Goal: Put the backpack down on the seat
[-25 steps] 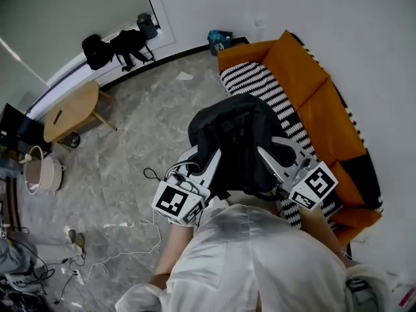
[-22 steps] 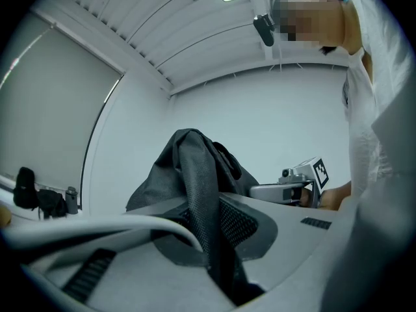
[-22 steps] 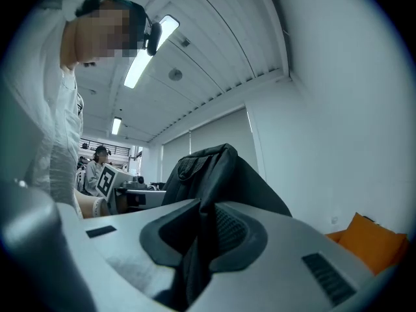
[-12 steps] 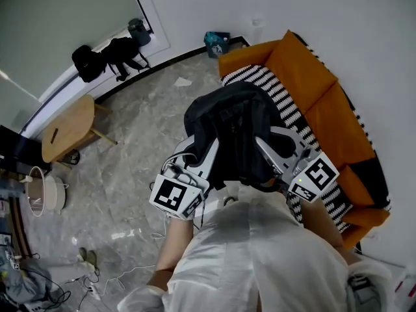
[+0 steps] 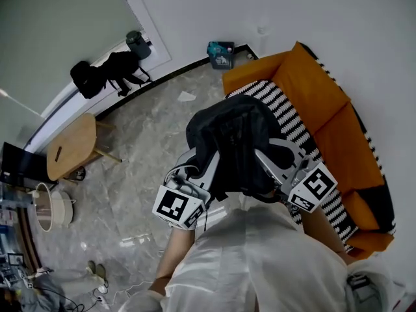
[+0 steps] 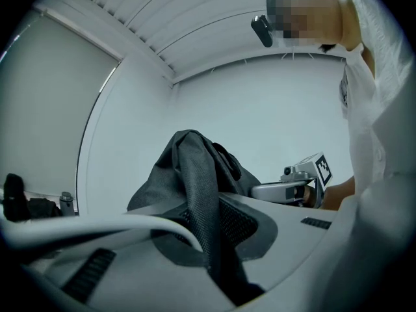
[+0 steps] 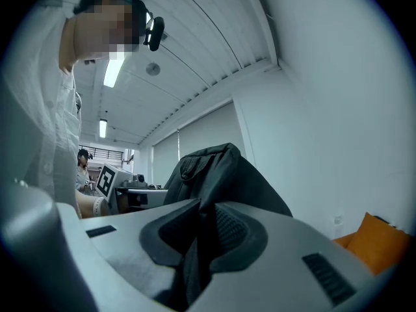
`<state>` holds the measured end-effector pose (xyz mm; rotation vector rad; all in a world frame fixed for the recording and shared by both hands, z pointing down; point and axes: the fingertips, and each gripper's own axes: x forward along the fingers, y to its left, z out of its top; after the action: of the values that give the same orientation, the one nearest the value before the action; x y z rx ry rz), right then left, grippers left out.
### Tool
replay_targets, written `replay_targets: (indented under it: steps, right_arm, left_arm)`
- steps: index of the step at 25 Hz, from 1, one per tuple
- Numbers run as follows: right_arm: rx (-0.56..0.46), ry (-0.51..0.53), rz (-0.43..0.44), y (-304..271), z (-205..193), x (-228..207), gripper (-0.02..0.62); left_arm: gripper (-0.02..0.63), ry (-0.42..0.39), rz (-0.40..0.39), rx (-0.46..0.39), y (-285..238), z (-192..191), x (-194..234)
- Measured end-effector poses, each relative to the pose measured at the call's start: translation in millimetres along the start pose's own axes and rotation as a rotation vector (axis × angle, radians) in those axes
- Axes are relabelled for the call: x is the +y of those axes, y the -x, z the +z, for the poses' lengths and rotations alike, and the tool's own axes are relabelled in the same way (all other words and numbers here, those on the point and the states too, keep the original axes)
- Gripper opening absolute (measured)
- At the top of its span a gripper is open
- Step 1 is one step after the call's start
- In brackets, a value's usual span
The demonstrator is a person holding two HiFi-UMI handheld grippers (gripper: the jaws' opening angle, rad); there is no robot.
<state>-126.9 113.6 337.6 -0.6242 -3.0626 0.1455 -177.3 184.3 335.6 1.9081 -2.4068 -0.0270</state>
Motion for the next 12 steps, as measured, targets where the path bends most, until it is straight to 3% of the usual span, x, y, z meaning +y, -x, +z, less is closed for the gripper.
replay_targets:
  steps: [6,12]
  right_arm:
    - [-0.018,-0.008,-0.062,-15.6,17.0,-100.2,0.052]
    - [-0.039,0.043,-0.184,6.6,38.7,-184.7,0.052]
  left_arm:
    - [0.057,-0.008,-0.087,0.012,-100.3,15.3,35.6]
    - [0.057,-0.035,-0.223,-0.015,-197.9,31.4,34.9]
